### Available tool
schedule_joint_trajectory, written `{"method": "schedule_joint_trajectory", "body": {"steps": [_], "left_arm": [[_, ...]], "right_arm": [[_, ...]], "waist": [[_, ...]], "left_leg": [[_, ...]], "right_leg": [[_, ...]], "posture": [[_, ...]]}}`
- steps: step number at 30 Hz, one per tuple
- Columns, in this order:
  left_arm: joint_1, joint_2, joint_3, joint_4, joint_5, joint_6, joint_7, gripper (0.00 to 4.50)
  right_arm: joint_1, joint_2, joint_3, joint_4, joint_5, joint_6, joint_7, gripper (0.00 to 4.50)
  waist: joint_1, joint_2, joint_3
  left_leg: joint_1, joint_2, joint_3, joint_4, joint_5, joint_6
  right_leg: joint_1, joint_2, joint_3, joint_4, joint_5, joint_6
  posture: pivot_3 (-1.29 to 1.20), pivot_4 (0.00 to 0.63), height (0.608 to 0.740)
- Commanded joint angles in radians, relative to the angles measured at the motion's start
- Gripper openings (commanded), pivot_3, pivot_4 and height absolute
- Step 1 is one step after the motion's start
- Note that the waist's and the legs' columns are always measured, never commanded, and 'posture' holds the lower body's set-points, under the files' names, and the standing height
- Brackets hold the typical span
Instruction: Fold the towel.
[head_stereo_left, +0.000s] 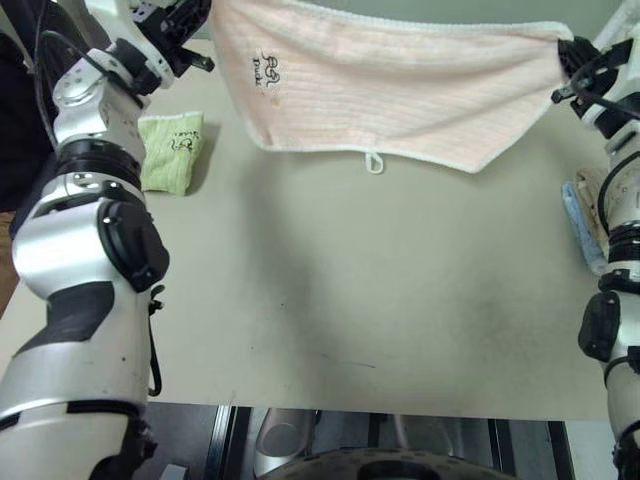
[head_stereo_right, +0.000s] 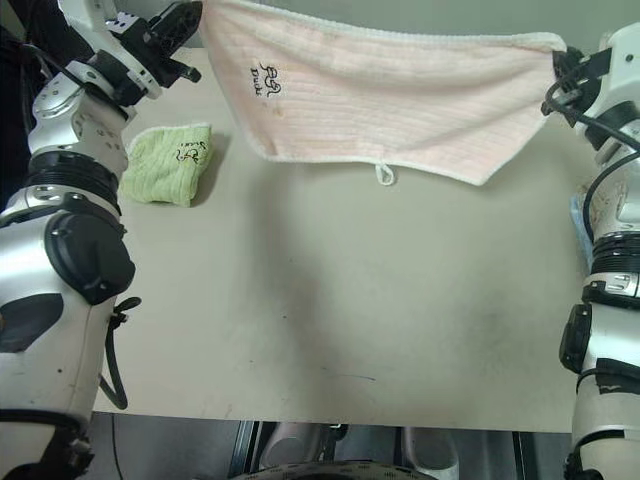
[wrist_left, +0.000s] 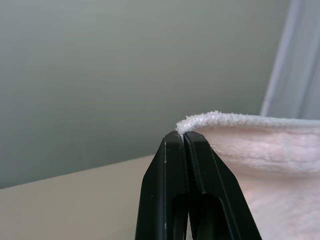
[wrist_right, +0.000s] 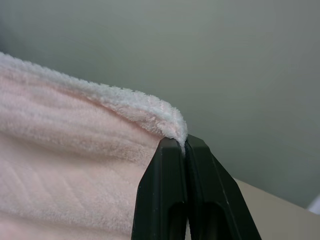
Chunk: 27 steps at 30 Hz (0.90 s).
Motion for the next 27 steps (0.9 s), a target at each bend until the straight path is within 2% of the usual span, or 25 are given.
{"method": "schedule_joint_trajectory", "body": {"steps": [1,9,14,21,24,27], "left_arm": [[-0.002,0.032,-0.010,-0.013,0.009,0.009,-0.081,0.02],[0.060,0.082,-0.025,-0.030,-0.005,0.110,-0.304,0.02],[0.107,0.120,-0.056,-0.052,-0.004,0.181,-0.458,0.02],[0.197,0.173,-0.078,-0.114,-0.034,0.303,-0.615,0.02],[0.288,0.222,-0.098,-0.187,-0.053,0.385,-0.682,0.02],[0.370,0.270,-0.110,-0.256,-0.073,0.439,-0.693,0.02]], "right_arm": [[0.055,0.011,-0.050,-0.123,0.053,-0.023,0.030,0.00],[0.280,0.064,-0.121,-0.511,0.237,0.128,0.063,0.00],[0.466,0.004,-0.184,-0.740,0.409,0.307,0.155,0.00],[0.784,0.003,-0.283,-0.947,0.513,0.303,0.271,0.00],[0.943,0.009,-0.312,-0.994,0.505,0.273,0.337,0.00],[1.031,0.017,-0.334,-1.030,0.514,0.269,0.353,0.00]], "waist": [[0.001,0.000,0.000],[0.000,0.000,0.000],[0.002,-0.001,-0.001],[0.004,-0.002,-0.001],[0.001,-0.002,-0.001],[-0.008,-0.002,-0.001]], "left_leg": [[-0.002,0.000,0.000,0.001,0.000,0.000],[-0.004,0.001,0.000,0.003,0.000,0.000],[-0.003,0.002,-0.001,0.004,0.001,0.000],[-0.001,0.001,0.000,0.005,0.002,-0.001],[0.002,0.001,0.000,0.004,0.002,-0.001],[0.007,0.002,0.001,0.003,0.001,-0.002]], "right_leg": [[-0.001,0.000,-0.001,0.000,0.000,0.000],[-0.002,0.000,-0.001,0.001,0.001,-0.001],[-0.001,0.000,-0.001,0.002,0.002,-0.001],[0.001,0.000,-0.002,0.003,0.003,-0.002],[0.003,0.001,-0.001,0.003,0.003,-0.002],[0.008,0.001,0.000,0.002,0.003,-0.002]], "posture": [[0.00,0.150,0.733],[0.00,0.150,0.733],[0.00,0.150,0.733],[0.00,0.150,0.733],[0.00,0.150,0.733],[0.00,0.150,0.733]]}}
